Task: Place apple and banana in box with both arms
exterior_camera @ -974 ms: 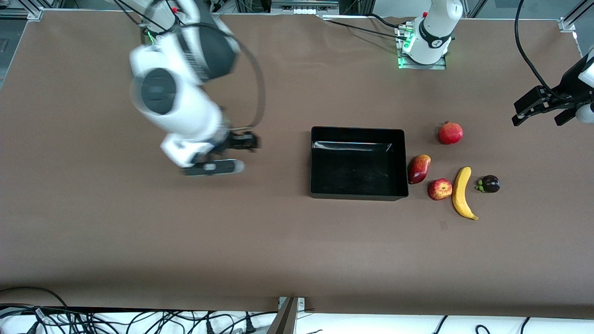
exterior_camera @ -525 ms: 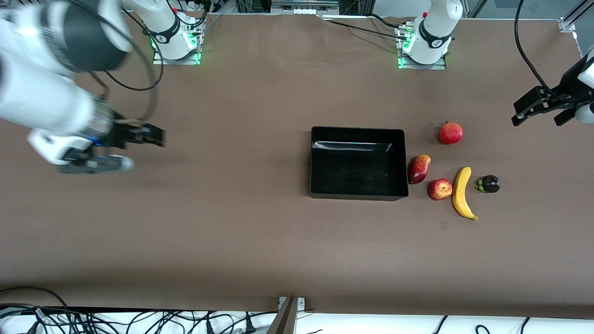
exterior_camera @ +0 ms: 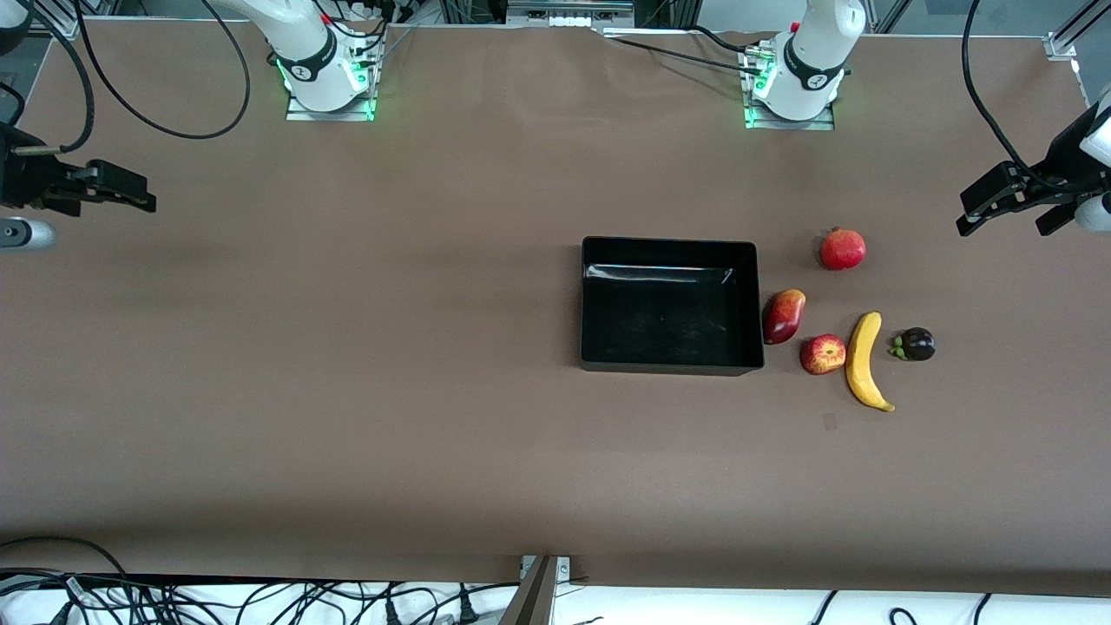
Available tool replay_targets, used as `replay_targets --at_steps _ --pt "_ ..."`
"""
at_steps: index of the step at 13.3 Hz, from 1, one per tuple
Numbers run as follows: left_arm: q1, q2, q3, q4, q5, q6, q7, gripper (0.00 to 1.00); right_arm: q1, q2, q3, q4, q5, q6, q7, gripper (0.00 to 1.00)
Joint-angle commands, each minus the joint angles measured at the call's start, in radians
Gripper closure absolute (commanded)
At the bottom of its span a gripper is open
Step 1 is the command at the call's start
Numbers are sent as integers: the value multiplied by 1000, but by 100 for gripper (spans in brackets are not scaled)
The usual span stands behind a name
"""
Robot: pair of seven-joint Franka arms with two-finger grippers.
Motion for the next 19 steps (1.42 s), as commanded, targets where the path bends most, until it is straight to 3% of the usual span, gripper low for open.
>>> replay_targets --at_steps 1,3,4,7,13,19 --pt "-1 -2 4 2 -26 -9 6 0 -202 -78 251 -128 -51 89 13 0" --pt "-1 -2 4 2 -26 -9 6 0 -355 -150 405 -246 -102 178 11 0" --pt "-1 -2 4 2 -26 -9 6 0 -406 -181 448 -294 -104 214 13 0" --pt "-1 -2 4 2 -26 -9 6 0 -538 -186 546 -282 -94 220 6 0" --pt "-1 -2 4 2 -26 -9 6 0 -540 -163 536 -169 -104 142 10 0" --pt "-1 15 4 0 -25 -9 17 0 -538 -164 536 -169 -116 114 11 0"
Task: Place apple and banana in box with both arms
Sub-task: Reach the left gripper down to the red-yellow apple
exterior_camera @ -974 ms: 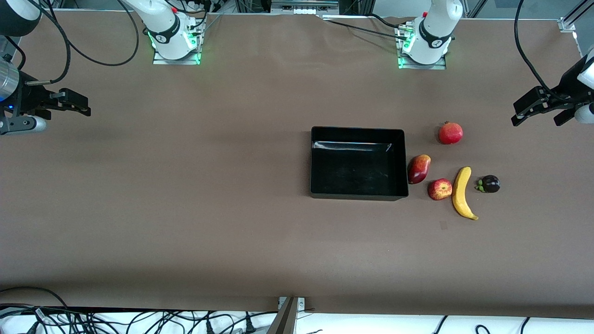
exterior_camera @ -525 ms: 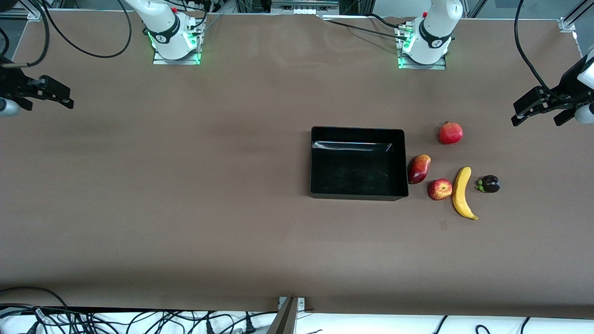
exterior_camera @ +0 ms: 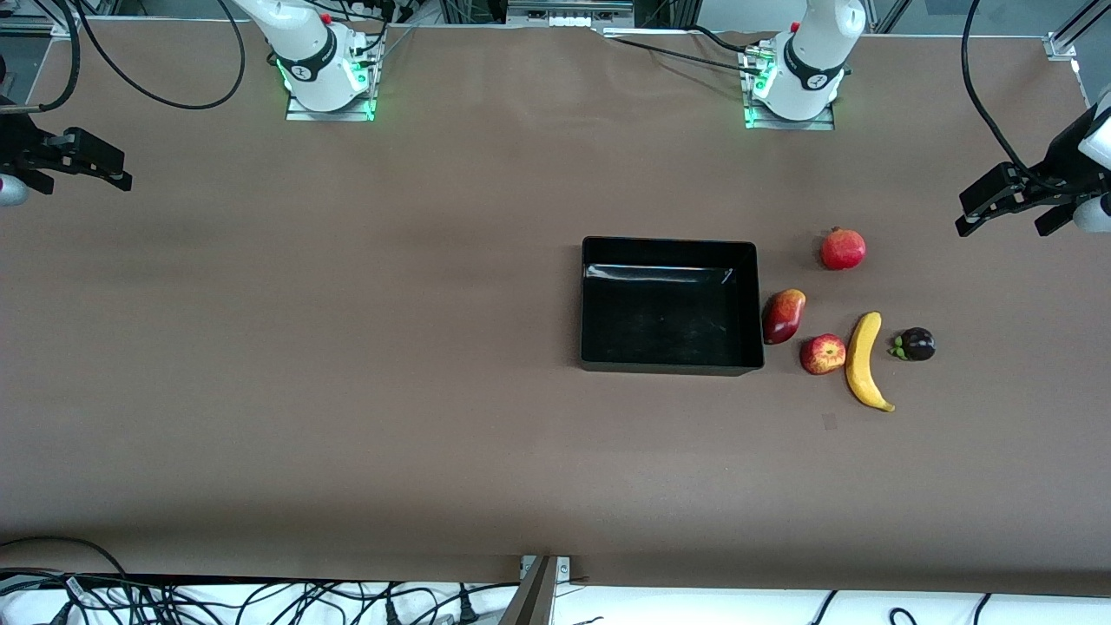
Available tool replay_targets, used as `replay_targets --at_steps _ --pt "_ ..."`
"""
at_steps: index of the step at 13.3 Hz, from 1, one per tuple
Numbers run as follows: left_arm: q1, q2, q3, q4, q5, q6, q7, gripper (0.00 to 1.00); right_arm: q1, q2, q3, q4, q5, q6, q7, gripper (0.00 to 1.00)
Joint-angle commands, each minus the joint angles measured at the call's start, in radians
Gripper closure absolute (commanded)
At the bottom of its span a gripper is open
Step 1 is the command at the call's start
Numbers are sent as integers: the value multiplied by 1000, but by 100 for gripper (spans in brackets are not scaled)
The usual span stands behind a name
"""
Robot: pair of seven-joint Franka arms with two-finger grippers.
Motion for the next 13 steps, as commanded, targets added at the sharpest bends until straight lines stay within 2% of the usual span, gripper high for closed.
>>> replay_targets --at_steps 1,6,8,13 --pt "-1 13 4 3 -25 -8 17 0 -19 11 18 28 -32 -25 6 0" --pt "-3 71 4 11 -17 3 18 0 -22 11 16 28 -32 -26 6 0" --pt "-3 131 4 23 -12 15 22 0 -22 11 13 28 -30 -31 7 0" --pt "0 292 9 23 -12 146 25 0 -22 11 13 28 -30 -31 7 0"
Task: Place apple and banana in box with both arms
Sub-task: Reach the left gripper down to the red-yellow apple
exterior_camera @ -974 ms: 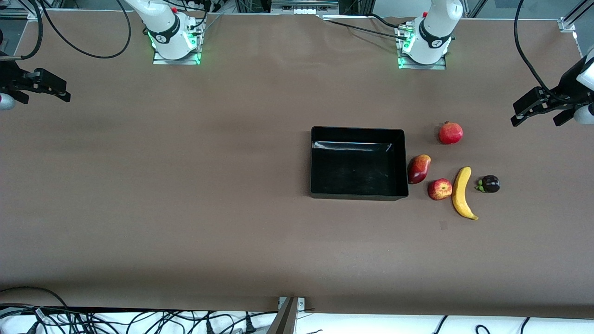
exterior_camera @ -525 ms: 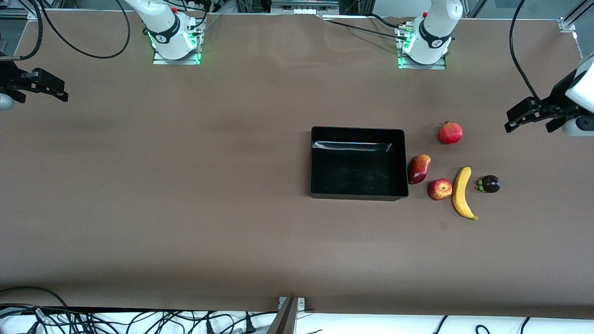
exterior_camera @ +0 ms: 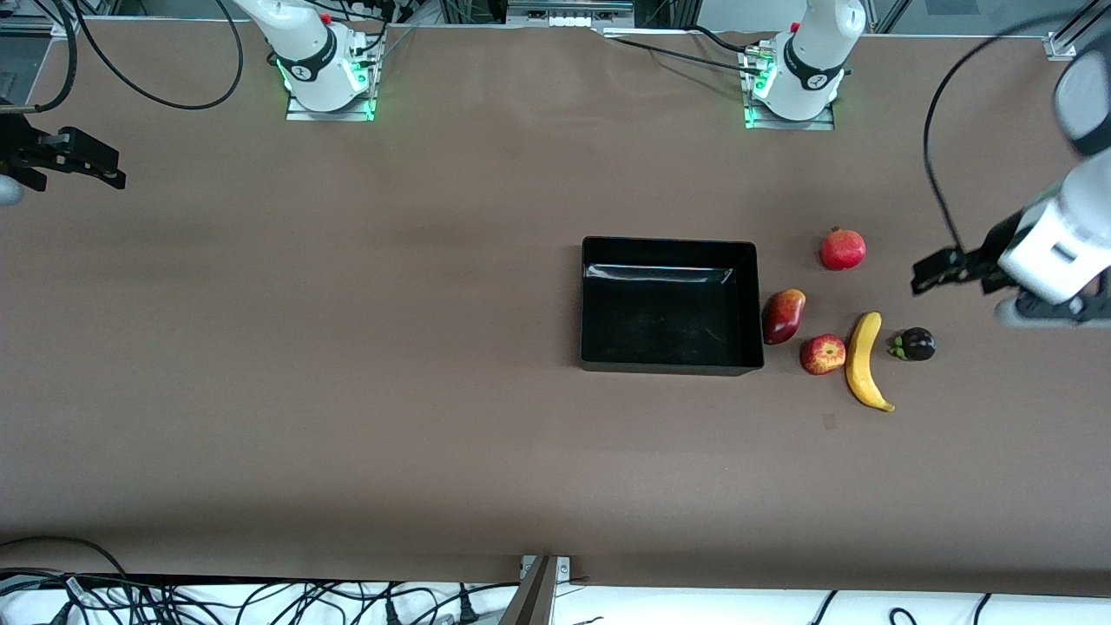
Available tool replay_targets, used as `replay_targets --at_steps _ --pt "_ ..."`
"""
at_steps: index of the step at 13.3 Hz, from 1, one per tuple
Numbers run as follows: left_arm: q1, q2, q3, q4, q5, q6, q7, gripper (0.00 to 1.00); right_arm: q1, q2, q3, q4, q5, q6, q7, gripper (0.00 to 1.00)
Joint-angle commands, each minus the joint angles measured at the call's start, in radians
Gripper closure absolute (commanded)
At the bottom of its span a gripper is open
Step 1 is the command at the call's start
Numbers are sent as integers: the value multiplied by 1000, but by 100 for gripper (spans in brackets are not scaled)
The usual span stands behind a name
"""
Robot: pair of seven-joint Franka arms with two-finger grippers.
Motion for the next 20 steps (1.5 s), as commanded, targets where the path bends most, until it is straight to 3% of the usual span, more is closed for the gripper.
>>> replay_targets --at_steps 1,12,20 --pt "-2 85 6 23 -11 56 24 0 -15 11 13 27 -14 -24 6 0" --pt "0 321 4 2 -14 303 34 0 -15 7 15 27 -12 -82 10 0" --pt "0 328 1 -213 9 568 34 0 -15 7 15 27 -11 -81 10 0"
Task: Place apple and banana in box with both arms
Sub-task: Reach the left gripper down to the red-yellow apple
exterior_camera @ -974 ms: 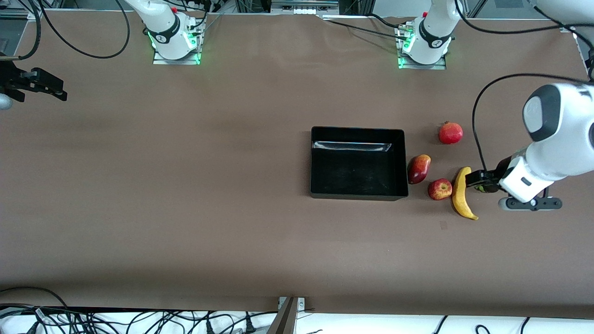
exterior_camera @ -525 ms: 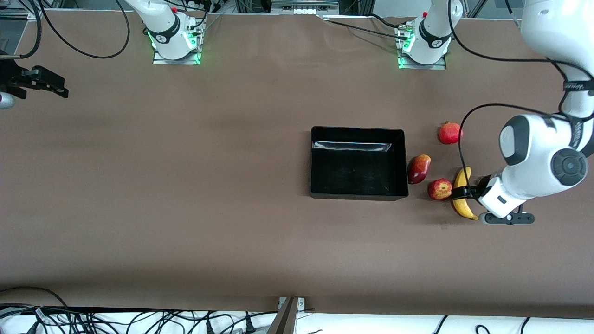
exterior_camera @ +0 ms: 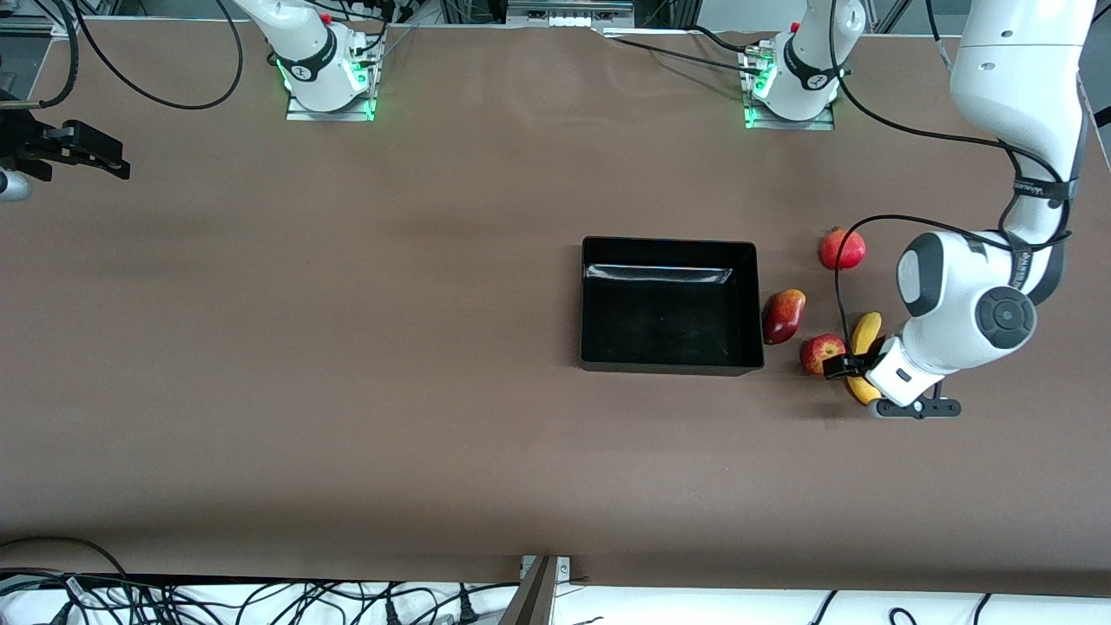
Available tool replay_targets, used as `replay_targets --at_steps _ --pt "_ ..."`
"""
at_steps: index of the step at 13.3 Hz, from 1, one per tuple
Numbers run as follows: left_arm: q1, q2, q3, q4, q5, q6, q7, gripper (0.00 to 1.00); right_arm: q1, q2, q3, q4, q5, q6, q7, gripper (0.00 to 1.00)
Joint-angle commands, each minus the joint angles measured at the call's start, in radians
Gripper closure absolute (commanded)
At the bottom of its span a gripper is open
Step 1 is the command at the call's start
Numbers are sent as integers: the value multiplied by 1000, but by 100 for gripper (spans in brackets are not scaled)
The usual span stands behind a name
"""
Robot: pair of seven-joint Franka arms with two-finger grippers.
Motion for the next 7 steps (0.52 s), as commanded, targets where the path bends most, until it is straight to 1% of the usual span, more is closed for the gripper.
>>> replay_targets --at_steps 1,3,7 --pt "-3 -21 0 -91 22 95 20 0 -14 7 15 25 -9 -24 10 0" --pt "-3 -24 -2 -122 23 134 12 0 -14 7 15 25 -6 -24 10 0" --pt "-9 -20 -3 -124 23 137 -12 0 -14 7 15 25 -8 -23 10 0"
